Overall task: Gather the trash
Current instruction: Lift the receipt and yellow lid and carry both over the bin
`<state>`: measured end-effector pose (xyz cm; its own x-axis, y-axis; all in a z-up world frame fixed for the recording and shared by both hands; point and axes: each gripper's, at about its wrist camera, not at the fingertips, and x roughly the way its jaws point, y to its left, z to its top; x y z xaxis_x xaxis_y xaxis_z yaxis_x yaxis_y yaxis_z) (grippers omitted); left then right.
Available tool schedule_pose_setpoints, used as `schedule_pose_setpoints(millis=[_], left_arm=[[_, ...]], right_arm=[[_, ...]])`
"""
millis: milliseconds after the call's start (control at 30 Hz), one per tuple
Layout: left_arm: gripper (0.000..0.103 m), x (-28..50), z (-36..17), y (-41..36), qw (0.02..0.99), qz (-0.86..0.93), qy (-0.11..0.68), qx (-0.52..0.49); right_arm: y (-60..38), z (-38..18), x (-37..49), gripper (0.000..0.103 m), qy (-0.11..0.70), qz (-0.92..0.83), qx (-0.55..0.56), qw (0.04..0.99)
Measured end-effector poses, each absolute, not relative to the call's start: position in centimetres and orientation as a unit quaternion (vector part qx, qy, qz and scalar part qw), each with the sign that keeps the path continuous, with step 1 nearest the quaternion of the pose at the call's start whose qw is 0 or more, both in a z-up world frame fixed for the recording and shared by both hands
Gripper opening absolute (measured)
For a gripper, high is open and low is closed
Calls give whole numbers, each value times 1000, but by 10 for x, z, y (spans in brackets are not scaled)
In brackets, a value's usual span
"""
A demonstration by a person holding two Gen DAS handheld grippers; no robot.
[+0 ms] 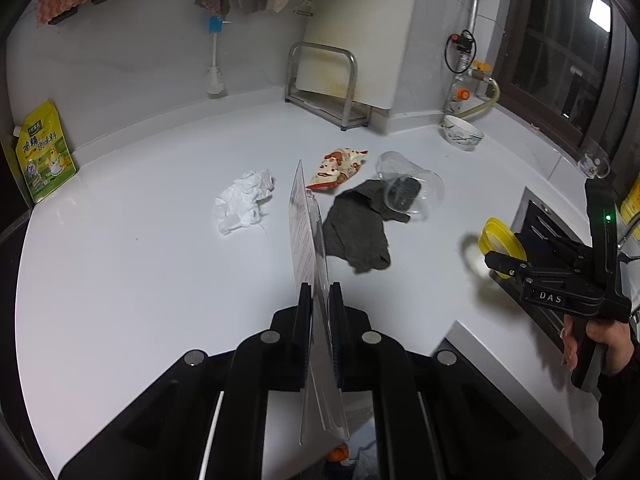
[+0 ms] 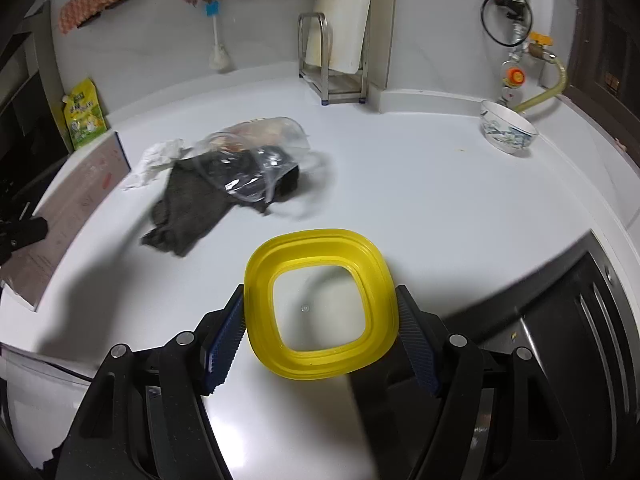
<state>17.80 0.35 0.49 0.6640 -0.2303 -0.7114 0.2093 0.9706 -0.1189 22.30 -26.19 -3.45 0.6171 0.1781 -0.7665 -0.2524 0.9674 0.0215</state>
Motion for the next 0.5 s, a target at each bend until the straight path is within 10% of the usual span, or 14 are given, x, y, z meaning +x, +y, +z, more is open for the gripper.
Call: schedule_pose_setpoints(millis=[500], left_arm=[[10, 84, -6, -17, 901, -165, 402, -4]], right_arm=[[-224, -26, 75, 69, 391, 106, 15, 914]])
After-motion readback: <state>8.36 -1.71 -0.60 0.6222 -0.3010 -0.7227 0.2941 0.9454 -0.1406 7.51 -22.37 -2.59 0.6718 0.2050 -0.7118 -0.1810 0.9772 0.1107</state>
